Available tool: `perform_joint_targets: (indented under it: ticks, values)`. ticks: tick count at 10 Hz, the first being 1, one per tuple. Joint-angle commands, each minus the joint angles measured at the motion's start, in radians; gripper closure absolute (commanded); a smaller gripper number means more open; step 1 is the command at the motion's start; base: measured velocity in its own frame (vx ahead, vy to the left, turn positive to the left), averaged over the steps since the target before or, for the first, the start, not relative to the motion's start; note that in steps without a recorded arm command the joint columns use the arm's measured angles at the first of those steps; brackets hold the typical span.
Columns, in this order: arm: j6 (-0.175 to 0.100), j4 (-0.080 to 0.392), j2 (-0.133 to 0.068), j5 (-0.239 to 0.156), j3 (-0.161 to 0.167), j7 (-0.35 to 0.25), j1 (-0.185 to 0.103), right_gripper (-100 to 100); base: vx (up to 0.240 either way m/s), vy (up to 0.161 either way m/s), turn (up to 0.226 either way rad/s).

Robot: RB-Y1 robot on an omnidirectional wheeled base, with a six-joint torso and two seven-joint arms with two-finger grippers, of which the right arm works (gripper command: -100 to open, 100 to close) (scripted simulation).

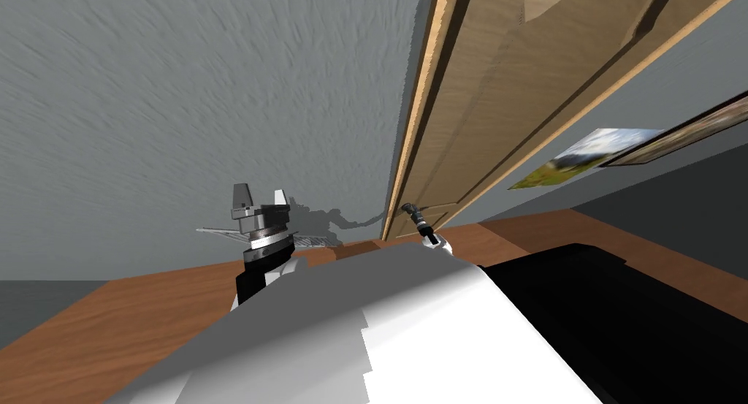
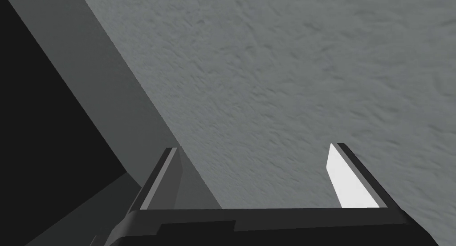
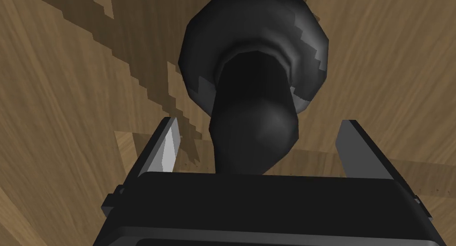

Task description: Pull the door open

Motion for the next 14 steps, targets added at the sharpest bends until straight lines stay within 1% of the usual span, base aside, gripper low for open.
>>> perform_joint_targets:
  ticks: [1,6,7,8,10,11,13,14]
  values:
    - [0.0,-0.001,0.001,0.001,0.001,0.001,0.001,100,-0.008,0.001,-0.037]
    - [0.0,-0.001,0.001,0.001,0.001,0.001,0.001,100,-0.012,-0.001,0.0]
    - [-0.022,0.006,-0.01,0.005,0.006,-0.013,0.015,100,-0.094,-0.033,0.179]
    - [-0.03,0.008,-0.014,0.006,0.007,-0.017,0.019,100,-0.157,-0.085,0.143]
    - [-0.068,0.015,-0.032,0.011,0.014,-0.037,0.04,100,-0.181,-0.087,0.151]
    - [-0.078,0.017,-0.037,0.013,0.015,-0.042,0.046,100,-0.183,-0.058,0.149]
    - [-0.121,0.025,-0.057,0.019,0.022,-0.065,0.069,100,-0.202,-0.064,0.17]
    - [-0.131,0.027,-0.062,0.021,0.024,-0.07,0.074,100,-0.174,-0.072,0.141]
